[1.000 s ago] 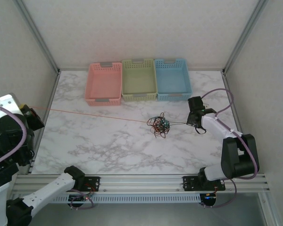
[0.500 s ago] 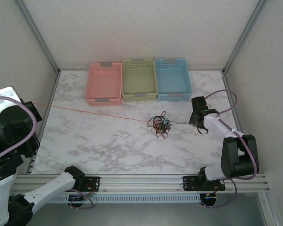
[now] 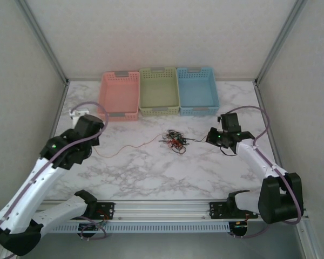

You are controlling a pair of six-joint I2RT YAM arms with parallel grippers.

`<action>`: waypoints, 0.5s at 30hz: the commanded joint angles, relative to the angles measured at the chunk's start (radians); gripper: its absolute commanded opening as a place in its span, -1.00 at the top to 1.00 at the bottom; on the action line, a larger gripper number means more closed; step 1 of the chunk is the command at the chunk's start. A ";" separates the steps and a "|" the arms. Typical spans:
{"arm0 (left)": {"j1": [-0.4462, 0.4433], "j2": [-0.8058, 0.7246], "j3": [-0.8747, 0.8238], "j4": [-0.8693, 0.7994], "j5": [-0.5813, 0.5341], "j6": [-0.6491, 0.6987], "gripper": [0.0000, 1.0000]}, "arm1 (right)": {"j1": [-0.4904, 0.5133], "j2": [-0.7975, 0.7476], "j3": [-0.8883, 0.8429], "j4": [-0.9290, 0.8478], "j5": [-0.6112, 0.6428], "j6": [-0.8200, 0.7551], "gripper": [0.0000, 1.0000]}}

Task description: Untangle the cables

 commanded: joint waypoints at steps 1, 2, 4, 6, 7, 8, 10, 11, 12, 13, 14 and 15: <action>0.008 0.011 -0.060 0.093 0.229 -0.094 0.96 | 0.061 -0.074 -0.021 0.024 -0.118 -0.025 1.00; 0.008 0.031 -0.064 0.100 0.271 -0.110 0.93 | 0.076 -0.086 -0.025 0.028 -0.125 -0.024 1.00; 0.006 0.061 -0.083 0.150 0.353 -0.125 0.68 | 0.109 -0.108 -0.028 0.038 -0.141 -0.020 1.00; 0.005 0.080 -0.098 0.184 0.388 -0.134 0.42 | 0.136 -0.122 -0.020 0.030 -0.149 -0.020 1.00; 0.004 0.089 -0.100 0.193 0.393 -0.138 0.30 | 0.148 -0.129 -0.014 0.020 -0.142 -0.018 1.00; 0.004 0.096 -0.100 0.198 0.393 -0.139 0.14 | 0.155 -0.134 -0.009 0.010 -0.128 -0.014 1.00; 0.004 0.109 -0.099 0.210 0.402 -0.136 -0.21 | 0.166 -0.141 -0.002 -0.032 -0.057 0.007 0.95; 0.004 0.112 -0.098 0.214 0.407 -0.132 -0.32 | 0.165 -0.141 0.002 -0.053 -0.022 0.017 0.85; 0.004 0.116 -0.093 0.214 0.410 -0.125 -0.42 | 0.165 -0.139 0.004 -0.077 0.022 0.025 0.72; 0.004 0.118 -0.086 0.207 0.408 -0.122 -0.51 | 0.165 -0.137 0.005 -0.097 0.069 0.036 0.48; 0.005 0.115 -0.080 0.202 0.405 -0.119 -0.55 | 0.165 -0.136 0.006 -0.106 0.097 0.040 0.33; 0.004 0.108 -0.076 0.196 0.405 -0.116 -0.59 | 0.165 -0.135 0.007 -0.121 0.136 0.047 0.17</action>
